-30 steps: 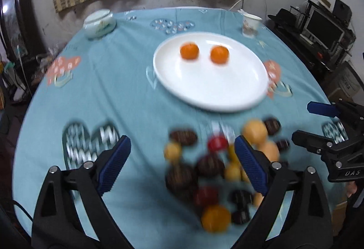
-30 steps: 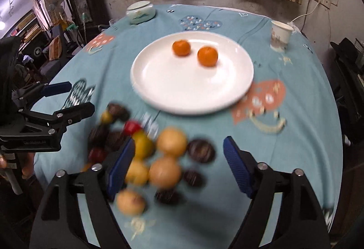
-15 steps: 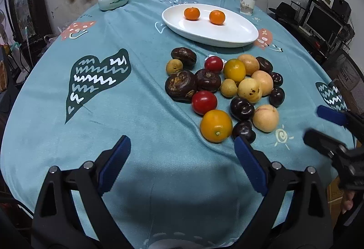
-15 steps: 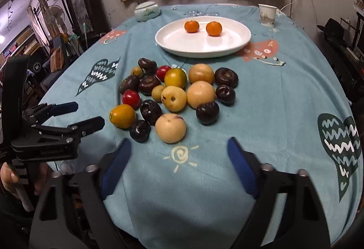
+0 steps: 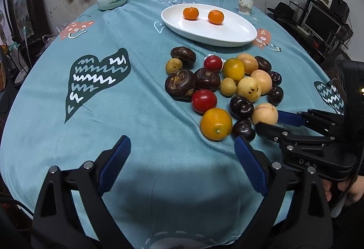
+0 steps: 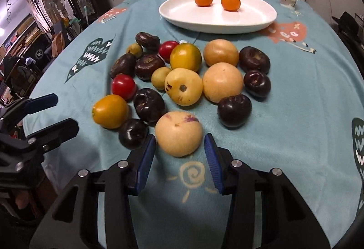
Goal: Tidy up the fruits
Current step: 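Grasp a pale pear with the right tool while the left tool grasps a yellow tomato, then carry the pear and yellow tomato onto the white plate and release both, then grasp a dark plum with the right tool while the left tool grasps another plum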
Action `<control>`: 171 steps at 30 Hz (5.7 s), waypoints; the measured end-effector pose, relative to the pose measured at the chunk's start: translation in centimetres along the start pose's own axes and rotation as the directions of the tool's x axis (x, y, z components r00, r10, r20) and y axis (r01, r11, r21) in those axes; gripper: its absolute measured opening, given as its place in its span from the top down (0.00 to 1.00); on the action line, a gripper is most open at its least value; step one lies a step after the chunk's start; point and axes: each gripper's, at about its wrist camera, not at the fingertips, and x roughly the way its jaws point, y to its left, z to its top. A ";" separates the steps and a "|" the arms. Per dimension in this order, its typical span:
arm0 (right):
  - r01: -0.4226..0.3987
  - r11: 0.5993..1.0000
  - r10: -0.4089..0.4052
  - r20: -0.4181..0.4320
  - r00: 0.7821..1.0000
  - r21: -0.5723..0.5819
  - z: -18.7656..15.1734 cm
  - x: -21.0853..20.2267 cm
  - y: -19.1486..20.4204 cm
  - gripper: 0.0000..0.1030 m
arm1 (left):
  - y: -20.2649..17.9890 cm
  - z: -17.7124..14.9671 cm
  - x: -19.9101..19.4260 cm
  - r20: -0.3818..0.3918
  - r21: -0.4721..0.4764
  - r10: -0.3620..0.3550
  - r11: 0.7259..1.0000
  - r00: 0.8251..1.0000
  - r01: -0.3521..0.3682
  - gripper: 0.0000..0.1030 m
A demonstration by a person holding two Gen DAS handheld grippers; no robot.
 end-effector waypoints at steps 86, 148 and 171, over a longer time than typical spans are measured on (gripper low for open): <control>-0.004 0.997 -0.001 0.059 0.998 0.083 -1.9 -6.5 -1.5 0.60 | -1.1 1.9 -1.2 0.086 0.094 -0.100 0.991 0.991 0.092 0.63; 0.060 0.993 -0.063 0.036 0.997 0.097 1.9 -5.4 -5.0 0.34 | -1.3 3.1 1.0 0.019 0.018 -0.064 0.998 0.998 0.064 0.09; 0.041 0.997 -0.043 0.028 0.999 0.070 1.9 -2.0 -4.2 0.43 | -2.4 0.6 1.1 -0.002 0.046 -0.034 0.998 0.999 0.034 0.09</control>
